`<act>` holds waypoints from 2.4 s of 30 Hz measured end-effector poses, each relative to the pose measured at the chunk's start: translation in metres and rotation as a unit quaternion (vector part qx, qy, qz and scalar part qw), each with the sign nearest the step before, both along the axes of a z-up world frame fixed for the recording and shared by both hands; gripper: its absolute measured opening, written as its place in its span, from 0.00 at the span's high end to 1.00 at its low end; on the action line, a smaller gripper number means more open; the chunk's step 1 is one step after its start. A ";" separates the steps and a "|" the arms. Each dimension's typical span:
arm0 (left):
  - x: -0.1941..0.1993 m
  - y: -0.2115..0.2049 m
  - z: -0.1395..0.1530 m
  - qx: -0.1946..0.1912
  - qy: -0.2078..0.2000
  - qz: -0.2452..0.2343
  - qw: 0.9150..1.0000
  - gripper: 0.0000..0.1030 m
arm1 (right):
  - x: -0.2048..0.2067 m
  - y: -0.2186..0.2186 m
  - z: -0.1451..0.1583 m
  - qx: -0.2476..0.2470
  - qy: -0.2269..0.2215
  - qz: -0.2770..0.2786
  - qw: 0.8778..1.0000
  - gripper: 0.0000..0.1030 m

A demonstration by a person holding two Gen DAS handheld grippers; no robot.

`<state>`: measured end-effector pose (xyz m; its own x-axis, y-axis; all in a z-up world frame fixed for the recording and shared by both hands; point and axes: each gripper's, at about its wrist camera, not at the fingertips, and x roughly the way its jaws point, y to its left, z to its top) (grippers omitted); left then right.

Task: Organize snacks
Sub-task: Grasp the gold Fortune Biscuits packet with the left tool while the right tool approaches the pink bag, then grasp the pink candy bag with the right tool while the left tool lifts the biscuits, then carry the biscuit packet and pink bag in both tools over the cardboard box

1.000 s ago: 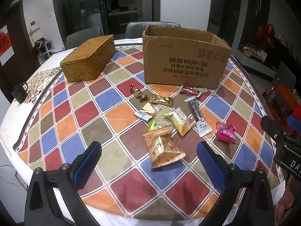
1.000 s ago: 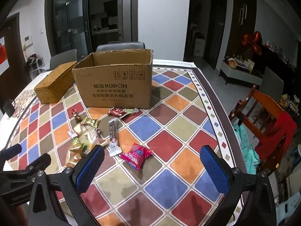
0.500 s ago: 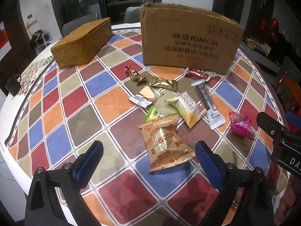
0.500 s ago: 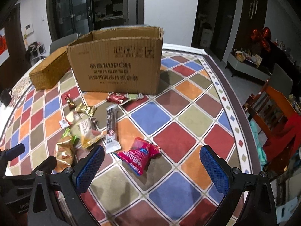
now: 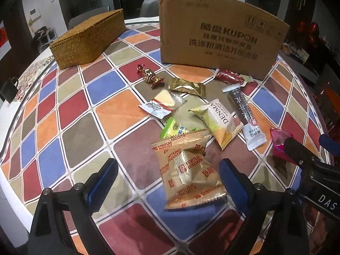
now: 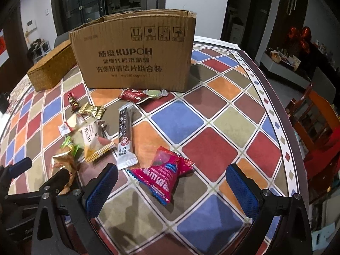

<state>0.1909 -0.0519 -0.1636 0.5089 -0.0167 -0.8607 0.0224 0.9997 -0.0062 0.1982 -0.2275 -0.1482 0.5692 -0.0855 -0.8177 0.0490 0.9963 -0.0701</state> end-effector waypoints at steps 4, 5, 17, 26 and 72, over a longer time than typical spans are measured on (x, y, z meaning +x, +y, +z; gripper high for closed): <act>0.004 -0.001 -0.007 0.002 0.008 -0.002 1.000 0.13 | 0.006 -0.001 -0.008 -0.004 0.012 -0.006 1.000 0.00; 0.004 -0.001 -0.009 0.001 0.010 -0.002 1.000 0.14 | 0.008 -0.001 -0.010 -0.004 0.016 -0.009 1.000 0.00; 0.006 -0.002 -0.022 -0.011 0.028 -0.018 0.999 0.46 | 0.021 -0.003 -0.032 0.013 0.054 -0.022 0.998 0.24; 0.003 -0.003 -0.019 -0.024 0.025 -0.031 0.999 0.49 | 0.019 -0.007 -0.037 0.036 0.060 -0.022 0.997 0.69; -0.013 -0.010 0.040 -0.019 -0.047 -0.048 0.998 0.59 | -0.005 -0.009 0.033 0.061 -0.045 0.004 0.997 0.98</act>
<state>0.1784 -0.0622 -0.1231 0.5822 -0.1010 -0.8067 0.1209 0.9920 -0.0369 0.1931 -0.2368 -0.1154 0.6406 0.0174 -0.7677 0.0406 0.9976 0.0565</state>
